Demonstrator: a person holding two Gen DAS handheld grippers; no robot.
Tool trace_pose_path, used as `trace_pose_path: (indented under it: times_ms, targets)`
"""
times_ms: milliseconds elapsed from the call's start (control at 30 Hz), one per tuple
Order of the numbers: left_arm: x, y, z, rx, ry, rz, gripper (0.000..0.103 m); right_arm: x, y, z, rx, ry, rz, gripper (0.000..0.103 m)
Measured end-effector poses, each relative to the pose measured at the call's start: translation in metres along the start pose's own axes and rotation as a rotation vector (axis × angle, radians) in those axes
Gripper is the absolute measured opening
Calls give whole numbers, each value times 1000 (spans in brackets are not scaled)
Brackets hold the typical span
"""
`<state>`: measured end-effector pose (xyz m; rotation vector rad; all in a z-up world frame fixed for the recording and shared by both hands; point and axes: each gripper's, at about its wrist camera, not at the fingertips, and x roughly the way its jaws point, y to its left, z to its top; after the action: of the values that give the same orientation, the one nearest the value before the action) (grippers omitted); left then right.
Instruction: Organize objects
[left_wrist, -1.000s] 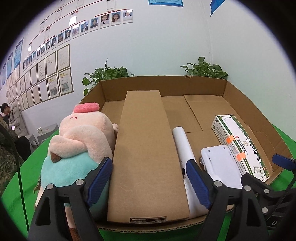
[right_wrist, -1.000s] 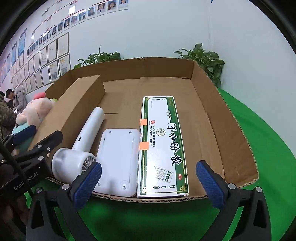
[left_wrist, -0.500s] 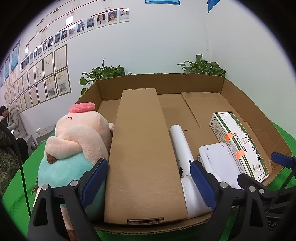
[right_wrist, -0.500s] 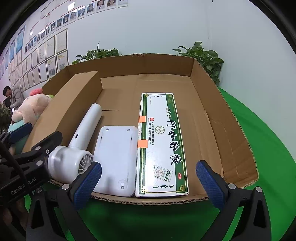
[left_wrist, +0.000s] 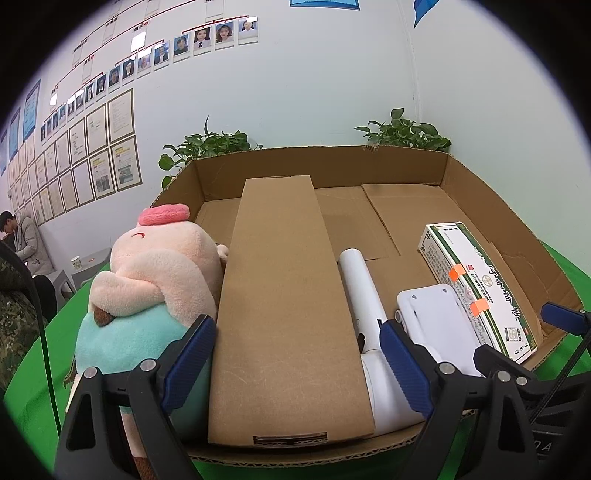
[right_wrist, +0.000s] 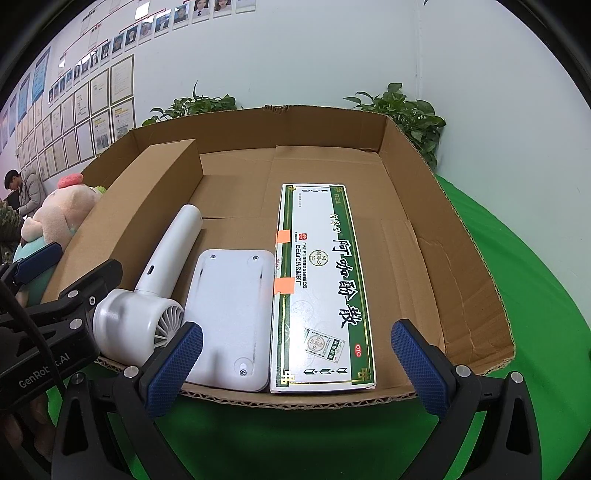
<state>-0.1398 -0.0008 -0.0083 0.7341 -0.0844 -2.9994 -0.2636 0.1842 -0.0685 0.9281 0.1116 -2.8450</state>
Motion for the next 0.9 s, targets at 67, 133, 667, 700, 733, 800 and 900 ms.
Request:
trace_pose_path:
  times_ms: [67,133,667,700,733,800,900]
  targets:
    - [0,0,0,0,0,1,91,0,0,0,0,0,0,103]
    - [1,-1,0,0,0,1,91,0,0,0,0,0,0,103]
    - [-3,5,-2,-1,0,-3,91,0,0,0,0,0,0,103]
    - [-3,6,-2,-1,-1,-4,91,0,0,0,0,0,0,103]
    - [-3,6,-2,-1,-1,-4,91,0,0,0,0,0,0,103]
    - [-3,5,-2,-1,-1,-4,91,0,0,0,0,0,0,103]
    - [-3,5,-2,-1,-1,-4,91,0,0,0,0,0,0,103]
